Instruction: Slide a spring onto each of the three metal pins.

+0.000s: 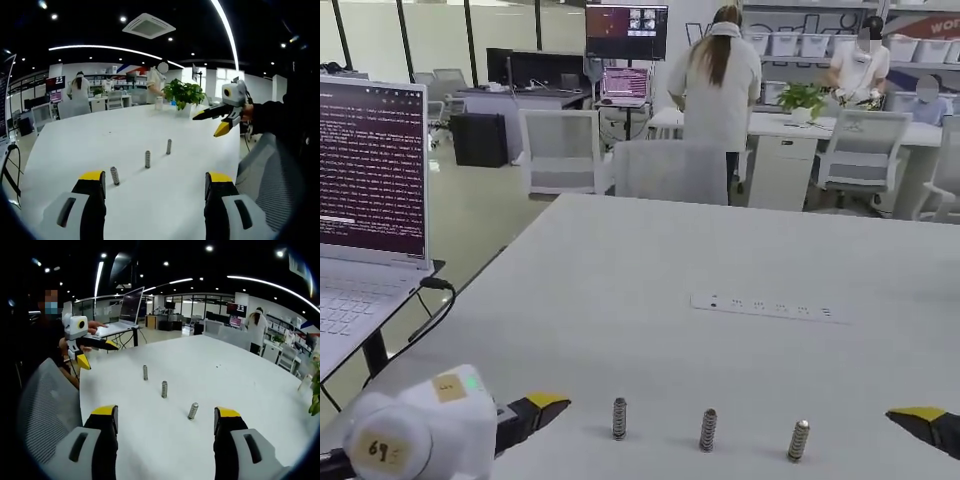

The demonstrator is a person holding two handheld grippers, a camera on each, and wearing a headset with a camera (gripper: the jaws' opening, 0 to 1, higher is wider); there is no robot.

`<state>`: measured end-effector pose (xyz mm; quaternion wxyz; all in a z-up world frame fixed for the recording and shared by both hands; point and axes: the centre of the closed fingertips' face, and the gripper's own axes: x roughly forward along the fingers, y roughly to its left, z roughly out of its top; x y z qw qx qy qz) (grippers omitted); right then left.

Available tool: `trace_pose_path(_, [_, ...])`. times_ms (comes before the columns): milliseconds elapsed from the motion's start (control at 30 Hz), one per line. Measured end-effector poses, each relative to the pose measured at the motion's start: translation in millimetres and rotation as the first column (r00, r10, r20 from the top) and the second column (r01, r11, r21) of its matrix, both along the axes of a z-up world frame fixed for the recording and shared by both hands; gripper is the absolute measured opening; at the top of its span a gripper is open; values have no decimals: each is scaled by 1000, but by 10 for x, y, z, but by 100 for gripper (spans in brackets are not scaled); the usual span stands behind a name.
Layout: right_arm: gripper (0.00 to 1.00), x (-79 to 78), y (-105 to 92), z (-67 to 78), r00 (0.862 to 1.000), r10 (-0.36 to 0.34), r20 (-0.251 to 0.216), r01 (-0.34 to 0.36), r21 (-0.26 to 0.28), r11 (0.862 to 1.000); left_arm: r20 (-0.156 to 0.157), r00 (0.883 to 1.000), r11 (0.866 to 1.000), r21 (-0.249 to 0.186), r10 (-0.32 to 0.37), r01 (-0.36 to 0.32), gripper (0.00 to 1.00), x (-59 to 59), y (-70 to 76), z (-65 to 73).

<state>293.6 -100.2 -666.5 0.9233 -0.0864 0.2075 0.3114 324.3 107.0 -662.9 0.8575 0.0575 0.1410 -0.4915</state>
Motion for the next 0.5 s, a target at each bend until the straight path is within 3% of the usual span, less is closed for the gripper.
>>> trace_pose_path(500, [77,-78,-10,-59,999,-32,-10,32,2,999,-2,1000,1000,-9,5,-5,79,3,-2,0])
